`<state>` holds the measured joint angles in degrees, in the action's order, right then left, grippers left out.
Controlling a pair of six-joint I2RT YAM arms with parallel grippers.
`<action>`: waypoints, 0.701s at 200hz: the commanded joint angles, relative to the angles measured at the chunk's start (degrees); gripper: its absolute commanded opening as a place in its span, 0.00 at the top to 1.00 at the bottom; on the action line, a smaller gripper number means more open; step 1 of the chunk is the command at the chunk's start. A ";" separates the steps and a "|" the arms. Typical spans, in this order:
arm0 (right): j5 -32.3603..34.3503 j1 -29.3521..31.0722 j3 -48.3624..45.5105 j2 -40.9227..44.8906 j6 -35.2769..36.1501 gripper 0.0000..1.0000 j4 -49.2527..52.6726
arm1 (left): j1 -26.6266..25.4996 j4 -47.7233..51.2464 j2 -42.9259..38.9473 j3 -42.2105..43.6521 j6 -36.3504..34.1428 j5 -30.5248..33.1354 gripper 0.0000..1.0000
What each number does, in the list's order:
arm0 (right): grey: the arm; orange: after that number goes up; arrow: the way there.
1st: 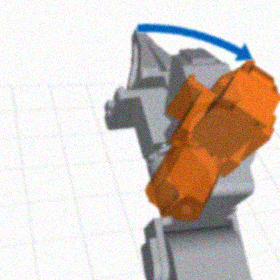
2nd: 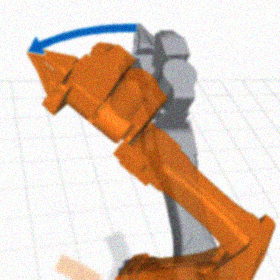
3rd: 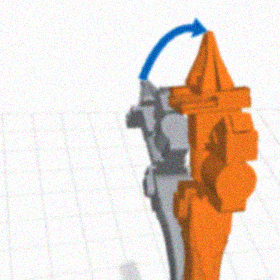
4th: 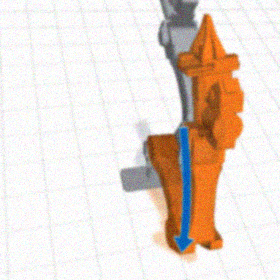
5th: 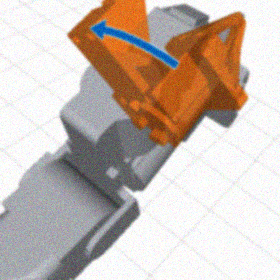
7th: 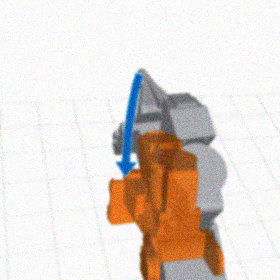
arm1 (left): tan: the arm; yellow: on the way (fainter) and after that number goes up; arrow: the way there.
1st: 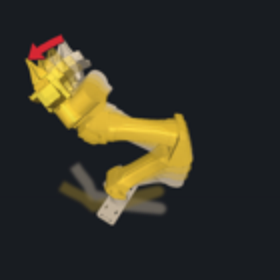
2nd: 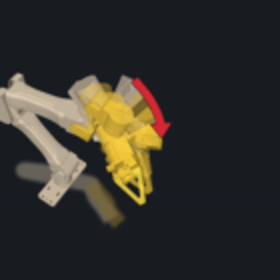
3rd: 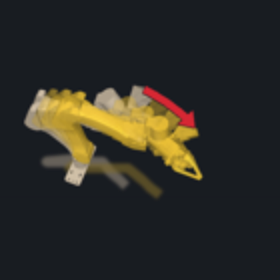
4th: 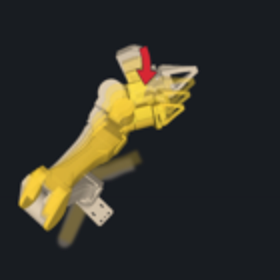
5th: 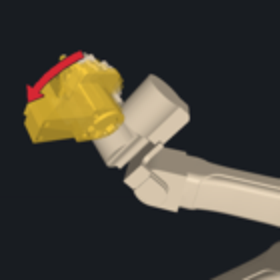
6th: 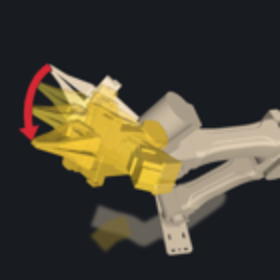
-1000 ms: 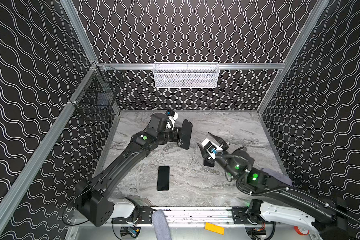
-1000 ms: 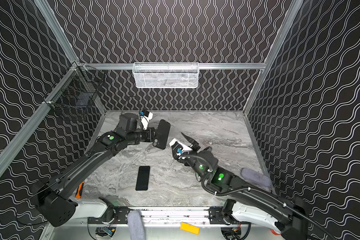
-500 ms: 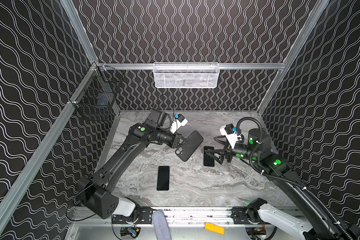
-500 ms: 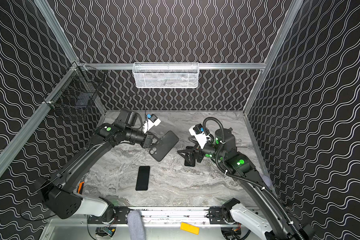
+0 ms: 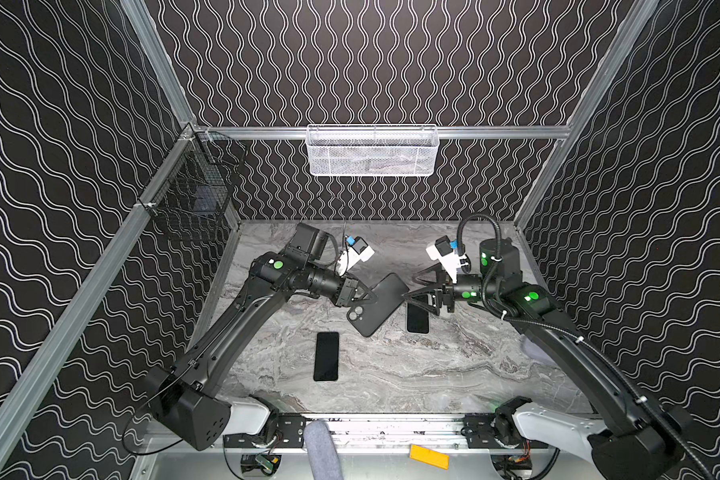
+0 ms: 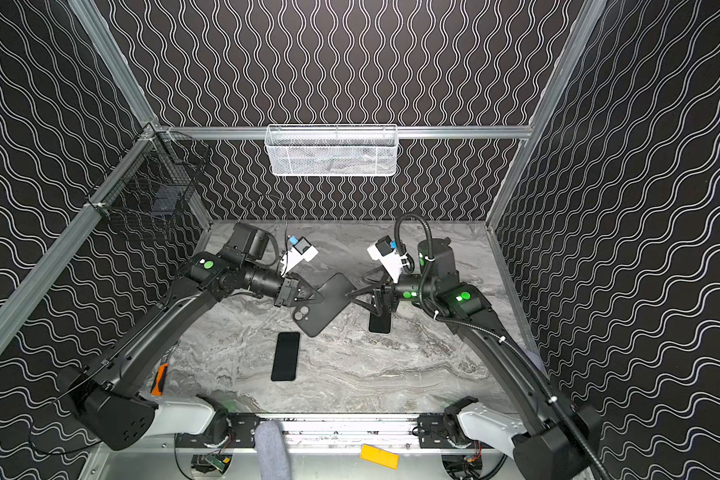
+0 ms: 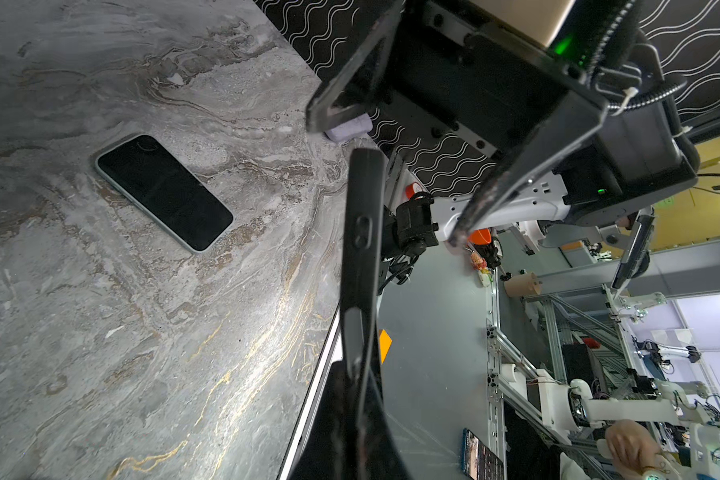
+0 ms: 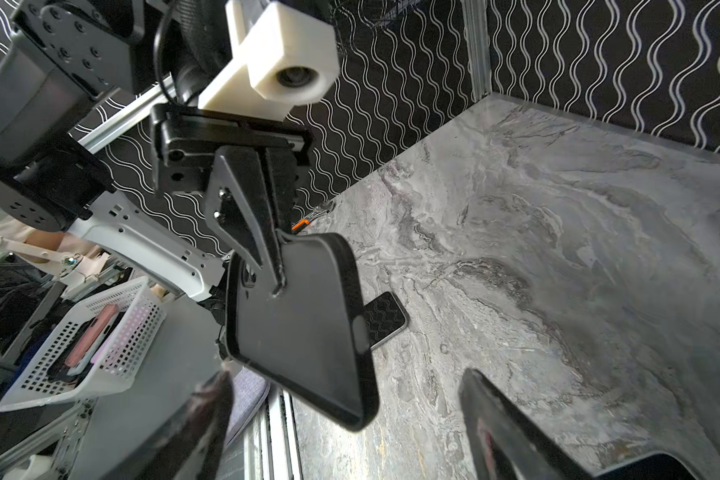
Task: Put the phone into the phone case
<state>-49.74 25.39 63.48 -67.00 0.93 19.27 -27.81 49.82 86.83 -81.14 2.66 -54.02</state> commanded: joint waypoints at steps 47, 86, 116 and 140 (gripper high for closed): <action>-8.29 0.16 0.28 -2.75 -2.68 0.39 -4.94 | 0.00 -3.35 0.09 1.24 0.24 -3.27 1.00; -10.89 0.45 -1.30 -2.71 -3.71 0.58 -6.16 | -0.30 -5.36 0.28 1.95 1.79 -4.30 1.00; -12.62 0.63 -2.21 -2.40 -4.68 0.70 -7.80 | -0.46 -5.92 0.62 2.06 2.31 -4.59 1.00; -12.58 0.97 -1.89 -3.04 -4.32 0.82 -6.94 | -0.52 -6.35 0.70 1.80 2.86 -4.43 1.00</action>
<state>-60.31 25.98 61.41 -69.76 -3.49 13.78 -28.25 45.95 87.15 -79.15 4.56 -57.45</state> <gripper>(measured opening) 0.247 0.062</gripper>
